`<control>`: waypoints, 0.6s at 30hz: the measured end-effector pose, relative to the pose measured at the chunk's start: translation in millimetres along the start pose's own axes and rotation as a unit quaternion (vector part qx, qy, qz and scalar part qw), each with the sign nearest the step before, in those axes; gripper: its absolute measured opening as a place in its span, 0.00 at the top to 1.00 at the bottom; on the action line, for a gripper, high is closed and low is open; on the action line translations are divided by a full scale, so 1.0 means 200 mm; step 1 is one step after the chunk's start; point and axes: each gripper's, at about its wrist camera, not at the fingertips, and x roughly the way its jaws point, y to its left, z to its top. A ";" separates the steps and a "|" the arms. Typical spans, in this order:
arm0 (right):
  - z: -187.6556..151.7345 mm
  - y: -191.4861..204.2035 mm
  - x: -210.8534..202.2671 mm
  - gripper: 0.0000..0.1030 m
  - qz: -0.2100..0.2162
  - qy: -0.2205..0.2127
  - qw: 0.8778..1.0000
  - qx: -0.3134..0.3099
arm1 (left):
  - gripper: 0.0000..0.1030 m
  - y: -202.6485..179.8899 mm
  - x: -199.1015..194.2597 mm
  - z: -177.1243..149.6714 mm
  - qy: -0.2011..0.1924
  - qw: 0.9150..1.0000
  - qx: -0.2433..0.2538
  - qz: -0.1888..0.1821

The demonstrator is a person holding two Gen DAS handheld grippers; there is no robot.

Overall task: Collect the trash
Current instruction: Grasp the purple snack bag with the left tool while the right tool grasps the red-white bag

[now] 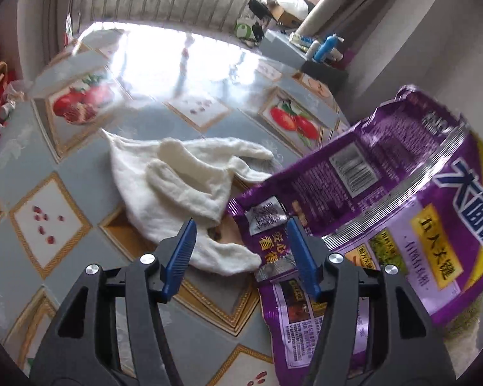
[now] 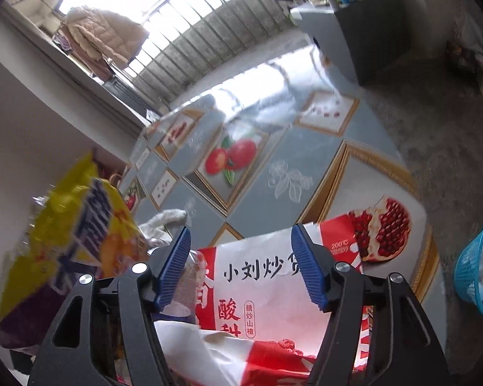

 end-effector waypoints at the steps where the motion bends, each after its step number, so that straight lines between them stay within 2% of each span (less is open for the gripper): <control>1: 0.00 0.00 -0.04 0.36 0.000 -0.009 1.000 -0.003 | 0.46 0.00 -0.04 0.00 -0.008 1.000 0.004 0.001; 5: -0.02 0.00 -0.17 0.36 -0.004 -0.036 0.999 -0.007 | 0.46 -0.02 -0.20 -0.04 -0.036 0.999 0.031 -0.004; 9: -0.09 -0.04 -0.29 0.36 -0.002 -0.051 0.999 0.000 | 0.46 -0.09 -0.33 -0.07 -0.054 0.995 0.067 -0.047; 14: -0.20 -0.06 -0.40 0.36 0.002 -0.064 0.998 0.009 | 0.46 -0.22 -0.48 -0.17 -0.065 0.982 0.134 -0.114; 18: -0.29 -0.10 -0.49 0.36 0.006 -0.071 0.997 0.017 | 0.46 -0.35 -0.49 -0.23 -0.059 0.973 0.172 -0.141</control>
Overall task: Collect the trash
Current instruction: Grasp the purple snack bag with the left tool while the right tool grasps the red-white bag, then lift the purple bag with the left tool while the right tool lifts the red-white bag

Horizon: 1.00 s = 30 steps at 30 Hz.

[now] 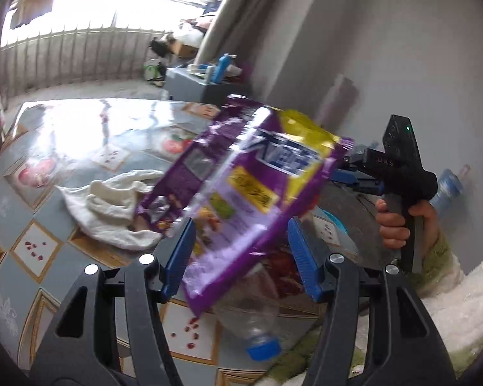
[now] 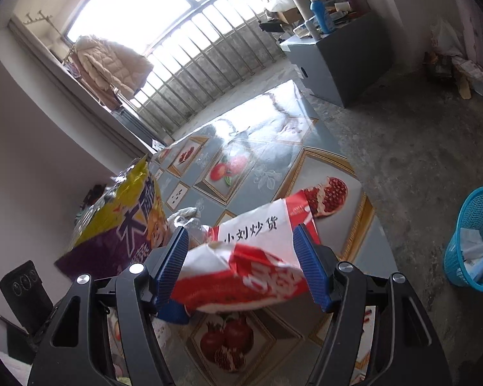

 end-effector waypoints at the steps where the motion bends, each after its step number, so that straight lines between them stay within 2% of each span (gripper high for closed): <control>1: -0.02 0.00 -0.01 0.36 -0.002 0.000 1.000 0.000 | 0.46 -0.03 0.02 -0.01 0.002 1.000 0.009 0.002; 9: -0.09 -0.04 -0.05 0.36 0.013 -0.005 1.000 -0.020 | 0.46 -0.15 0.14 -0.07 0.024 0.998 0.059 0.028; 12: -0.08 -0.05 -0.01 0.36 0.028 0.001 0.999 -0.027 | 0.51 -0.16 0.19 -0.07 0.031 0.997 0.062 0.042; 22: -0.07 -0.06 0.17 0.36 0.070 0.047 0.993 -0.087 | 0.71 -0.14 0.28 -0.06 0.047 0.997 0.042 0.045; 27: -0.08 -0.04 0.20 0.36 0.057 0.061 0.988 -0.133 | 0.76 -0.11 0.30 -0.04 0.047 0.997 0.028 0.049; 30: -0.07 -0.05 0.19 0.36 0.042 0.052 0.988 -0.140 | 0.80 -0.11 0.30 -0.04 0.045 0.998 0.021 0.050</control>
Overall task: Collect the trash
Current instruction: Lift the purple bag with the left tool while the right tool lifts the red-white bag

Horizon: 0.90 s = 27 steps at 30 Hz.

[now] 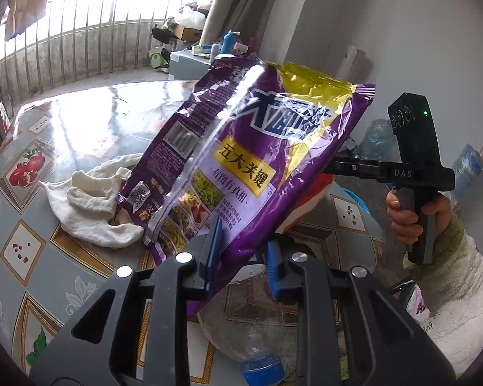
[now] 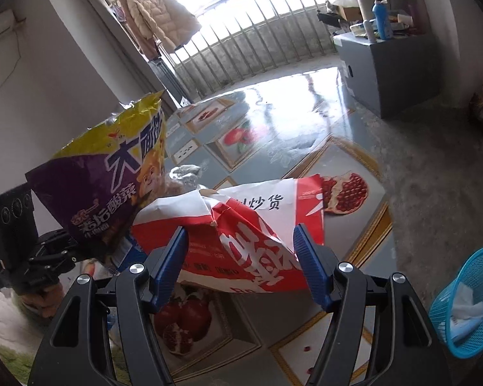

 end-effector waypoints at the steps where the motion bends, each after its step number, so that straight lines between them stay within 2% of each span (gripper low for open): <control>1: 0.00 -0.01 -0.01 0.36 0.003 -0.003 1.000 0.003 | 0.82 0.00 0.00 0.00 0.000 1.000 -0.002 0.000; 9: -0.02 0.02 0.03 0.36 0.024 0.012 1.000 -0.010 | 0.91 0.04 0.00 -0.01 -0.001 1.000 -0.025 0.000; 15: -0.10 0.15 -0.09 0.36 0.058 0.030 0.996 -0.054 | 0.94 0.07 -0.01 -0.02 -0.002 0.999 -0.049 0.000; 17: -0.13 0.19 -0.12 0.39 0.061 0.036 0.995 -0.073 | 0.95 0.08 -0.01 -0.02 -0.002 0.999 -0.054 0.002; 20: -0.17 0.25 -0.14 0.52 0.058 0.052 0.991 -0.107 | 0.97 0.08 -0.01 -0.02 -0.003 0.998 -0.058 0.002; 24: -0.22 0.34 -0.09 0.60 0.023 0.077 0.982 -0.169 | 0.99 0.05 -0.01 -0.02 -0.006 0.999 -0.053 0.003; 27: -0.23 0.35 -0.08 0.66 0.026 0.077 0.981 -0.173 | 1.00 0.05 -0.01 -0.02 -0.009 0.999 -0.051 0.008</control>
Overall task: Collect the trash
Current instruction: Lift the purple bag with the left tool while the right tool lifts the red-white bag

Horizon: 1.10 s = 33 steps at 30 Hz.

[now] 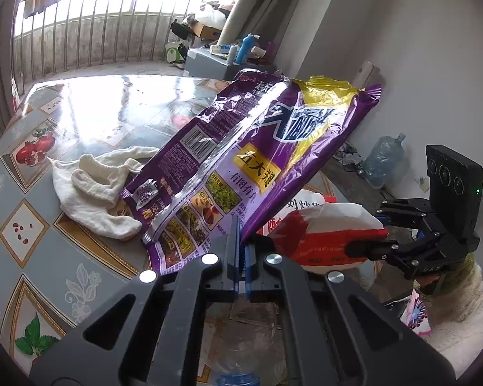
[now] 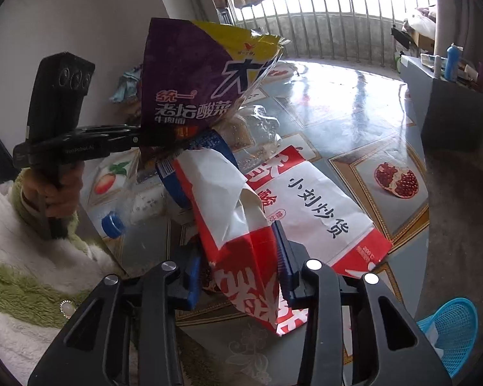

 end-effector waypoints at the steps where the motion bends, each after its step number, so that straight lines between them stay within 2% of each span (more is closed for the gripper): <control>1: 0.00 -0.01 -0.01 0.67 0.006 -0.007 1.000 0.006 | 1.00 0.00 0.00 0.00 -0.003 1.000 0.000 0.002; 13: -0.02 -0.01 -0.18 0.70 -0.008 -0.073 0.997 0.033 | 1.00 -0.02 -0.13 0.04 -0.046 0.998 -0.001 0.030; 21: -0.03 -0.04 -0.36 0.70 -0.019 -0.147 0.987 0.065 | 1.00 -0.04 -0.32 0.13 -0.097 0.995 0.002 0.039; 28: -0.05 -0.10 -0.53 0.70 -0.038 -0.225 0.968 0.100 | 1.00 -0.11 -0.45 0.32 -0.136 0.990 0.021 0.019; 33: -0.11 -0.17 -0.64 0.70 -0.071 -0.261 0.954 0.129 | 1.00 -0.25 -0.44 0.48 -0.147 0.988 0.052 -0.024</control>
